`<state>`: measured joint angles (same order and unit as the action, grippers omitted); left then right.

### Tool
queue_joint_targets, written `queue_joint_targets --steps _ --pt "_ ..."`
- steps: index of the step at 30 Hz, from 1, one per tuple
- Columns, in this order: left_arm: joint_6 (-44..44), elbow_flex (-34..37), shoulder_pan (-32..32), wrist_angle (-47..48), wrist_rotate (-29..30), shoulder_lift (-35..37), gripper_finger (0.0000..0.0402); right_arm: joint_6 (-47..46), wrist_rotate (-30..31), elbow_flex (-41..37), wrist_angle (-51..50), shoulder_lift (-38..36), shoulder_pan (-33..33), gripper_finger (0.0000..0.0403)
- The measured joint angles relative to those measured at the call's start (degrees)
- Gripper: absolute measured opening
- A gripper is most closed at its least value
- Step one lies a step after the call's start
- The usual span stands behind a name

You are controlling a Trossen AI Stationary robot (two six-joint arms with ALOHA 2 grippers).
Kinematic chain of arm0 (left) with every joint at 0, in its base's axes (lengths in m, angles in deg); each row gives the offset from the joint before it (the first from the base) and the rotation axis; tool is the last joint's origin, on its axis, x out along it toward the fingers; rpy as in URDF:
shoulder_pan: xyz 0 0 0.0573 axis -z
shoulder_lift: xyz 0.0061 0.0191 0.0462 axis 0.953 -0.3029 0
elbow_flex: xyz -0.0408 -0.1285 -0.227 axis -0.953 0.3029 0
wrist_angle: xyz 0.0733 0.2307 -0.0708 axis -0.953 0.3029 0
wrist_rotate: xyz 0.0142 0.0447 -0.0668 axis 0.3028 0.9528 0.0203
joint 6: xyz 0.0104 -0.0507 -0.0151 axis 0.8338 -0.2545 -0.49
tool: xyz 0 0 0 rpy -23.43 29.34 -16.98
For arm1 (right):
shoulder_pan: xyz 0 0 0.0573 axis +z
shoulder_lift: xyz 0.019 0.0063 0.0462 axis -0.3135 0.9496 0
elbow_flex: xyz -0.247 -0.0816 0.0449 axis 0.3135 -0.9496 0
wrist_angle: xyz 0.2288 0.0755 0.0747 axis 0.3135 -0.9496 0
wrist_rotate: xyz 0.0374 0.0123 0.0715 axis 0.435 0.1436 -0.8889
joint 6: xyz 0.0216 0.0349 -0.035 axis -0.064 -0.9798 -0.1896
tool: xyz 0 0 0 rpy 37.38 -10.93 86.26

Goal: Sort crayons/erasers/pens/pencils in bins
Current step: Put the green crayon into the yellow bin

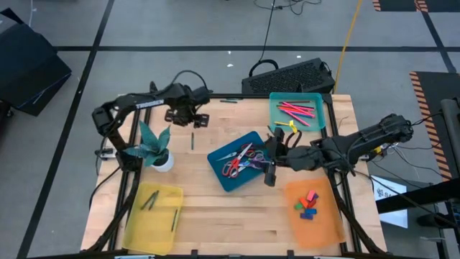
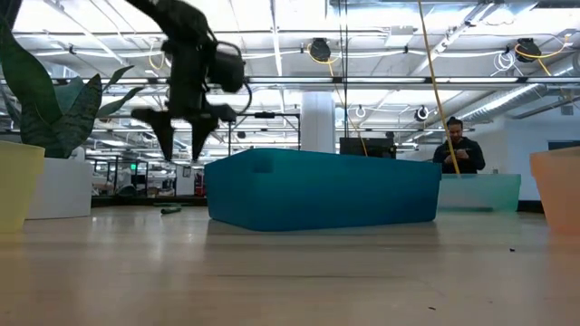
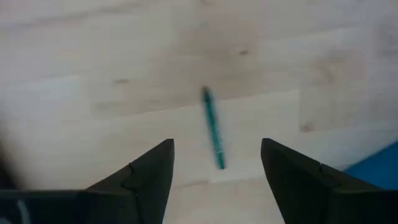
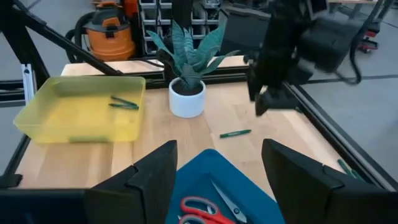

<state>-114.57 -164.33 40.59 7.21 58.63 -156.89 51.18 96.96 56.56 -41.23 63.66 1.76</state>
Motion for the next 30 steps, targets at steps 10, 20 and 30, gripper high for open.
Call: queue_joint_targets --steps 10,20,30 --pt "-2.25 10.25 0.73 -10.29 -3.33 -5.09 0.0244 0.02 -0.17 0.0 -1.44 0.0 -0.18 0.0226" --pt "-10.76 14.78 3.84 -16.9 -1.85 -6.84 0.0213 1.69 -0.17 0.0 -1.38 0.0 -0.2 0.0226" --pt "-18.42 16.69 4.41 -21.04 0.37 -7.4 0.0022 1.44 -0.04 0.0 -1.12 0.0 -0.11 0.0226"
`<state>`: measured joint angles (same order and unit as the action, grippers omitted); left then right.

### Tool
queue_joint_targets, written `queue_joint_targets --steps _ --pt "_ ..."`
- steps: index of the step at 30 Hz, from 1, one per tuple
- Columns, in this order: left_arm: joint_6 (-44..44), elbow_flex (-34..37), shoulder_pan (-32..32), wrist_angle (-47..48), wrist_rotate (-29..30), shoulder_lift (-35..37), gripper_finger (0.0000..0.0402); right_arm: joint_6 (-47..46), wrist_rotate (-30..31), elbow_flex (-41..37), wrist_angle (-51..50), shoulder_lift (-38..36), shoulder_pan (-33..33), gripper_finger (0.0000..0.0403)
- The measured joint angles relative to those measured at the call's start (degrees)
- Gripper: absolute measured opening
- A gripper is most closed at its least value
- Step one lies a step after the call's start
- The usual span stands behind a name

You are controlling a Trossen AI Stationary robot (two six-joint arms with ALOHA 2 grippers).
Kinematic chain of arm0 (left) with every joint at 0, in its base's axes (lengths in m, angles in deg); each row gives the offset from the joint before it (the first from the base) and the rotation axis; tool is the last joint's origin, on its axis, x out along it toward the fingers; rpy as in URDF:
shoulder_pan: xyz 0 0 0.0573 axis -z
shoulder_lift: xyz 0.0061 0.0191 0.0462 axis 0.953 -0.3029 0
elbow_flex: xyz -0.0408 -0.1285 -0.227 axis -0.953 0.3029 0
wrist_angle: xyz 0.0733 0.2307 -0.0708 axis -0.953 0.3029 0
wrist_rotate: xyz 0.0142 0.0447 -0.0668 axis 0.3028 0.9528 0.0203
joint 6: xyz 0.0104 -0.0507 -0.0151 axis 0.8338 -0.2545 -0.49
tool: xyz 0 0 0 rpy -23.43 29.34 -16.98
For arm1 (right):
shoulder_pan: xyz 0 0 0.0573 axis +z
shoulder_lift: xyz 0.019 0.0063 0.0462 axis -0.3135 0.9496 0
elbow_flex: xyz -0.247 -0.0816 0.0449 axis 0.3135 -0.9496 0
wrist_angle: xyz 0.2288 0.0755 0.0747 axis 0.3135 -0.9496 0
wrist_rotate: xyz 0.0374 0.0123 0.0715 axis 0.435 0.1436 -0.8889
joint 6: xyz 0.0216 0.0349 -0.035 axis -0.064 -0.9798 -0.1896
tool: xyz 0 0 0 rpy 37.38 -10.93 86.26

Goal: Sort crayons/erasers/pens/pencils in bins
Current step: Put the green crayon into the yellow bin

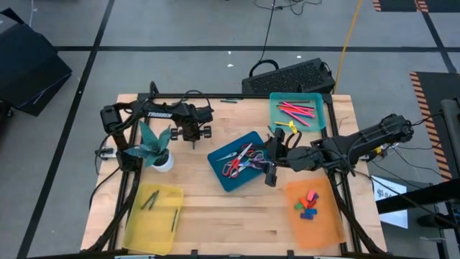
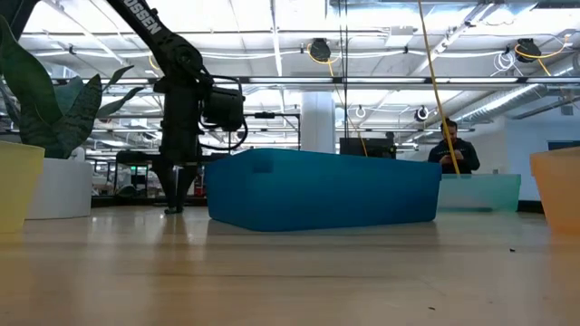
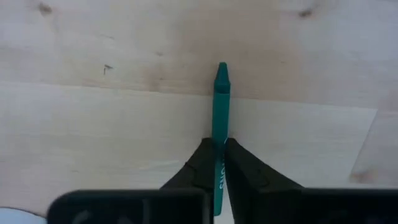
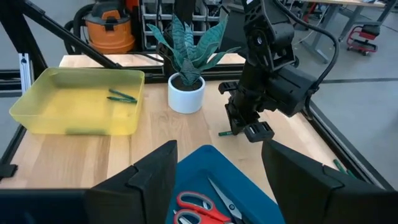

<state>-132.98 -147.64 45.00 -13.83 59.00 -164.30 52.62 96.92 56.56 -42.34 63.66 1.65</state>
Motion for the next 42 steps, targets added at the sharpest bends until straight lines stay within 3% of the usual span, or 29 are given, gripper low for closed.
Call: queue_joint_targets --steps 9,11,19,23,28,35,39,42 --pt "1.72 -0.85 1.17 0.0 2.86 2.04 0.0012 -2.12 -0.13 0.0 -2.73 -0.48 3.91 0.0226" --pt "2.04 -1.76 2.6 0.75 6.65 3.51 0.001 -3.02 -0.08 0.0 -3.84 -0.51 4.6 0.0226" --pt "2.24 -16.45 13.34 8.93 9.11 15.61 0.001 -2.99 -0.11 0.0 -7.15 -0.5 7.44 0.0226" --pt "2.61 -26.94 23.08 15.65 9.89 19.73 0.001 -2.96 -0.11 0.02 -8.2 -0.5 8.72 0.0226" --pt "-4.84 -33.98 40.31 23.18 9.76 21.71 0.0013 -2.73 -0.13 0.02 -8.58 -0.5 10.09 0.0226" --pt "-26.08 -31.91 65.19 23.98 8.61 19.18 0.0013 -1.22 -1.93 0.02 -8.49 -0.5 12.33 0.0226" --pt "-38.98 -27.91 75.55 24.13 6.39 17.36 0.0014 -2.96 -3.34 2.61 -10.06 2.56 14.99 0.0226" --pt "-47.52 -24.14 81.46 24.04 2.71 16.69 0.001 -5.98 -3.22 8.89 -16.84 8.21 15.79 0.0226"
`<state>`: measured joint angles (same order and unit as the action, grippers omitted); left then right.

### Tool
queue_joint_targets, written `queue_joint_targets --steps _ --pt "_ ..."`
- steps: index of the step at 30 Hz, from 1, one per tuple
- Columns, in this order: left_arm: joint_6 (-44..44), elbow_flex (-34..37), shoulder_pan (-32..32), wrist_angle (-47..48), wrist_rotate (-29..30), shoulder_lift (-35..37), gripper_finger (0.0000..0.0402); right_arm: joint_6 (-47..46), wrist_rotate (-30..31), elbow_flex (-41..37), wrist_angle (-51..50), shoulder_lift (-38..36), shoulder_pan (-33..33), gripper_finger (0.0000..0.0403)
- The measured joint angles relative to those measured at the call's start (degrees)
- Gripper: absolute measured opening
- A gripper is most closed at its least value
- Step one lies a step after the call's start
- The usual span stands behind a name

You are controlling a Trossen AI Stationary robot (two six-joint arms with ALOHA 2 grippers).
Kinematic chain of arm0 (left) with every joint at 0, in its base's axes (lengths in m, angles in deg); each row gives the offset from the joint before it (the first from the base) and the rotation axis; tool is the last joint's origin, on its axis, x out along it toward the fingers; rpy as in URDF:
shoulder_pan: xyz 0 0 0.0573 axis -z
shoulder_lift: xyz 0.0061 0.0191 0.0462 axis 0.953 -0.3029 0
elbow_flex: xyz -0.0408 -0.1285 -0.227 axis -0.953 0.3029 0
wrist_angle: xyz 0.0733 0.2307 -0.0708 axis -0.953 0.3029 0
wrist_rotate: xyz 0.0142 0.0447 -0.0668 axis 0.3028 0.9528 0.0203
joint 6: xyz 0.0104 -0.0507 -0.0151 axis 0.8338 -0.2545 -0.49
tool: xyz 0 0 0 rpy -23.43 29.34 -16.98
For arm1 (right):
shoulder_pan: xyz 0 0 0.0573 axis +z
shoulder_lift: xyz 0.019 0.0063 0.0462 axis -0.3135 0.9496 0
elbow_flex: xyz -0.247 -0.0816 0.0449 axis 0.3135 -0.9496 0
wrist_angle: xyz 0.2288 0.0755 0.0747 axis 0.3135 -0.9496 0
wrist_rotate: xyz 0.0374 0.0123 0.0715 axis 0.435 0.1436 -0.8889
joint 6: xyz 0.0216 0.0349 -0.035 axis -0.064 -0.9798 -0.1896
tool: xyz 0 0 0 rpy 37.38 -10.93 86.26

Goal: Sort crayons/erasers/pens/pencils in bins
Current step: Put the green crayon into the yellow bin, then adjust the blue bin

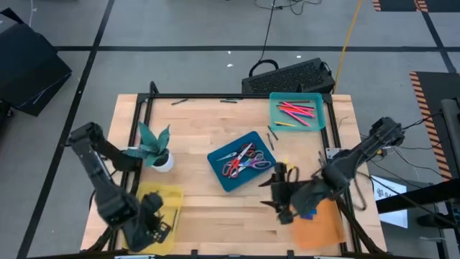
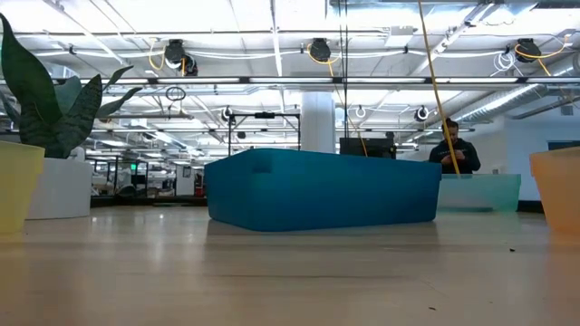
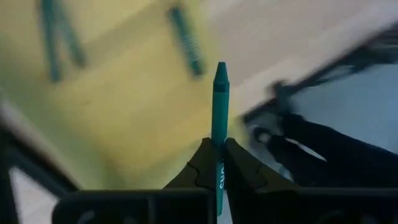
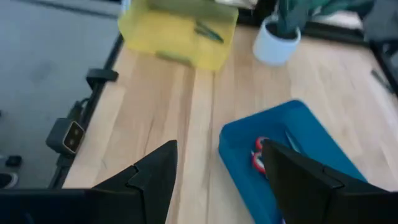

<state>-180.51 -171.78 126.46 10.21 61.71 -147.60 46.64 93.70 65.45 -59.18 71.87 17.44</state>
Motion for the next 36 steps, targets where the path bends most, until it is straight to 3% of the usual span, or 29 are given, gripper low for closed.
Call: queue_joint_targets --steps 4,8,15,19,24,29,32,36 --pt "-7.34 6.75 5.04 -2.4 -0.53 0.14 0.0011 -5.77 -0.15 11.45 -11.04 8.68 -1.32 0.0226" --pt "-8.29 14.36 7.99 -8.93 -0.26 0.03 0.002 -12.24 -2.83 20.04 -18.84 14.49 -2.24 0.0226" --pt "-13.41 26.5 6.74 -12.54 1.29 0.05 0.002 -23.58 -0.12 21.1 -33.15 16.97 -4.23 0.0226" --pt "-12.63 29.71 4.83 -13.05 0.54 0.05 0.0032 -31.57 -2.77 20.64 -39.36 17.88 -9.55 0.0226" --pt "-7.79 32.04 3.02 -13.61 -5.88 0.09 0.0097 -23.53 -3.98 14.49 -22.91 20.17 -17.43 0.0226" --pt "-7.84 30.69 2.97 -12.78 -8.77 1.67 0.0192 -24.17 -9.09 6.35 -9.37 23.35 -21.34 0.0226" --pt "-8.17 26.98 3.66 -11.15 -2.88 4.54 0.0236 -25.84 -13.51 3.73 -3.41 23.57 -22.26 0.0226" --pt "-10.64 23.44 3.26 -5.79 12.18 8.2 0.0269 -26.52 -14.98 0.4 10.33 23.3 -22.7 0.0226"
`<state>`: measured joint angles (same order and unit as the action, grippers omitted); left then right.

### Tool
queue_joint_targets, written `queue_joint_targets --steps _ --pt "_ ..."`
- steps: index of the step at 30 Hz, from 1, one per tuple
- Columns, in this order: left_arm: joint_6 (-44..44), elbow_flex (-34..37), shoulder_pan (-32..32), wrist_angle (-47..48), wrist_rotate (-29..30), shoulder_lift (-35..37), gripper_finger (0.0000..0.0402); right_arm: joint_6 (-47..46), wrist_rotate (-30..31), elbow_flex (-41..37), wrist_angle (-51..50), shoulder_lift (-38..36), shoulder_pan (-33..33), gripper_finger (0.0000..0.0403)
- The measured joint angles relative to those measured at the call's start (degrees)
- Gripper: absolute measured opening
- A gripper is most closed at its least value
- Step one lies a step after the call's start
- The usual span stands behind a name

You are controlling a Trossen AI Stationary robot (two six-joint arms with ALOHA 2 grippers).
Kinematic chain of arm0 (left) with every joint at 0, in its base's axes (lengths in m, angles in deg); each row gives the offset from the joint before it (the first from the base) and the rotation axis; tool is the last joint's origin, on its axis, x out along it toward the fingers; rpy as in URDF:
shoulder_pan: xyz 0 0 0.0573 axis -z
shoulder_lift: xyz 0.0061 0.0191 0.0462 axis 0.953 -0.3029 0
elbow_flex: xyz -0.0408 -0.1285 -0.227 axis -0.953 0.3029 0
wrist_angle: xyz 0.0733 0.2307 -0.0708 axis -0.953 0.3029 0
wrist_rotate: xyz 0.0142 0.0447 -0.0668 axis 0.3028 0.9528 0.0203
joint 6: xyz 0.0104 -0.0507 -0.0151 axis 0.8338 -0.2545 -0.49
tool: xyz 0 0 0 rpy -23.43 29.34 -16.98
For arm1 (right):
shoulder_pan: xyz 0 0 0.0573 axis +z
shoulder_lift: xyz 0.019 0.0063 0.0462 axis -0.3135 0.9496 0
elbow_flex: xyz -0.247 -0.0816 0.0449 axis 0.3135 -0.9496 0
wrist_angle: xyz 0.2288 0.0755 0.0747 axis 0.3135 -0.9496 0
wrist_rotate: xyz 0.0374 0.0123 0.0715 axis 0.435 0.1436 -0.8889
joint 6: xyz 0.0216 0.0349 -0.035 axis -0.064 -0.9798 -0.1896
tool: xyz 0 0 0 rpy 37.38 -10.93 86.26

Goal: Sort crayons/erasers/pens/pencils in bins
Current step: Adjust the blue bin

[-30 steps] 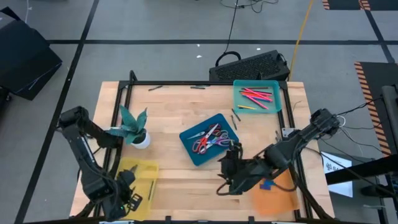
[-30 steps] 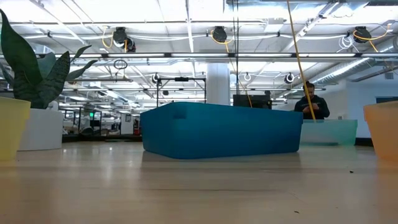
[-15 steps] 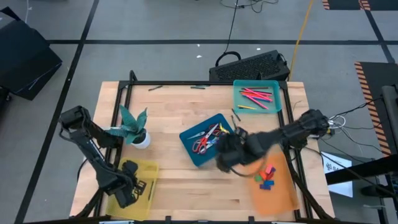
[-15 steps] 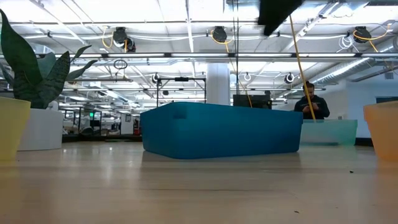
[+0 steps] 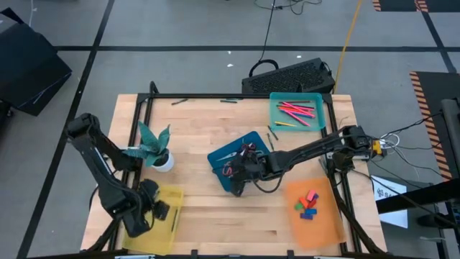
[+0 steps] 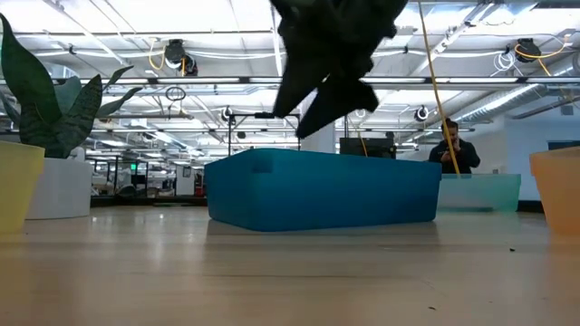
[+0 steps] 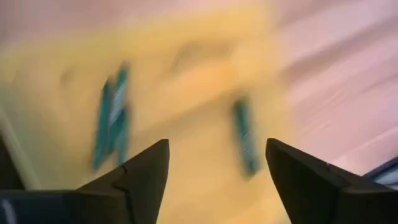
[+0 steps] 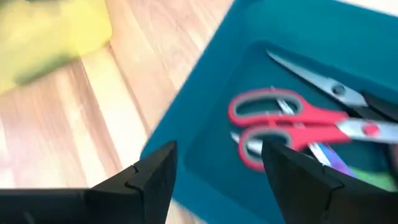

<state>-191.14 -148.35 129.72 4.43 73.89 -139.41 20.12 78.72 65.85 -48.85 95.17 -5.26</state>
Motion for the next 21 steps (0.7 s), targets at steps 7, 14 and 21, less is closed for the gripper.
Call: queue_joint_targets --steps 7,14,21 --pt "4.27 -0.36 -5.42 0.1 11.09 4.41 0.0274 3.88 0.24 -3.83 7.53 2.1 1.49 0.0226" --pt "13.58 -0.36 -10.91 -2.7 11.47 5.03 0.0275 15.19 -5.74 -3.74 12.55 4.11 5.73 0.0226" --pt "19.75 -0.36 -14.71 -6.02 11.47 5.08 0.0276 30.94 -4.19 -3.66 9.84 4.92 6.89 0.0214"
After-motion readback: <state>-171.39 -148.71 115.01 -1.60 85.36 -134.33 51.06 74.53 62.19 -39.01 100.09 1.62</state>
